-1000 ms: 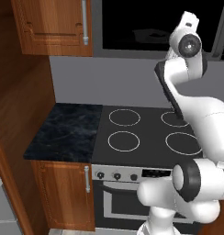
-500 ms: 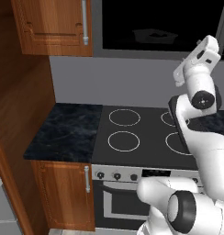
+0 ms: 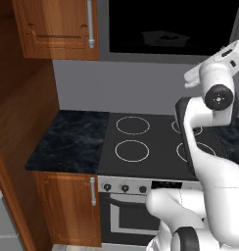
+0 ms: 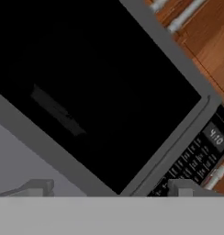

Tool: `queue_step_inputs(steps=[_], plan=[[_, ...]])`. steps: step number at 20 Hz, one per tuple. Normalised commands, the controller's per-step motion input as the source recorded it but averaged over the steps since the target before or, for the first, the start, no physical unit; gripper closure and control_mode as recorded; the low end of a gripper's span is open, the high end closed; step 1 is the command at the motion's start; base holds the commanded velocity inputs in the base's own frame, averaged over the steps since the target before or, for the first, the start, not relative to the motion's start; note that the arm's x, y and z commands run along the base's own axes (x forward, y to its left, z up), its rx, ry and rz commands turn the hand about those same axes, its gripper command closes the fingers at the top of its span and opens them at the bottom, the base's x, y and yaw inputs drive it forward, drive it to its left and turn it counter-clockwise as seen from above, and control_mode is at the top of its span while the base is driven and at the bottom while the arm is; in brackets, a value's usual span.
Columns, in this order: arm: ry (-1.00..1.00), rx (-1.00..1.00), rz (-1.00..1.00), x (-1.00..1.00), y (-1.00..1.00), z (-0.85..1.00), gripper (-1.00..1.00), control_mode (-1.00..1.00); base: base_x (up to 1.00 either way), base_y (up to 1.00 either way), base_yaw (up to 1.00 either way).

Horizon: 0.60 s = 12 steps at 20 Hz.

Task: Place the tupperware containing the chicken drumstick and squash meal in the microwave. Close the microwave door and press the start button to reheat the meal.

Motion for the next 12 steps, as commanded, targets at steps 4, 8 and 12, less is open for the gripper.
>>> queue_step_inputs(steps=[4, 8, 12], plan=[[0.10, 0.55, 0.05, -0.30, -0.35, 0.06, -1.00, -1.00, 0.00, 0.00, 0.00], [0.01, 0.59, 0.11, -0.26, -0.39, -0.05, -1.00, -1.00, 0.00, 0.00, 0.00], [-0.01, 0.61, 0.01, -0.14, -0.06, -0.11, -1.00, -1.00, 0.00, 0.00, 0.00]])
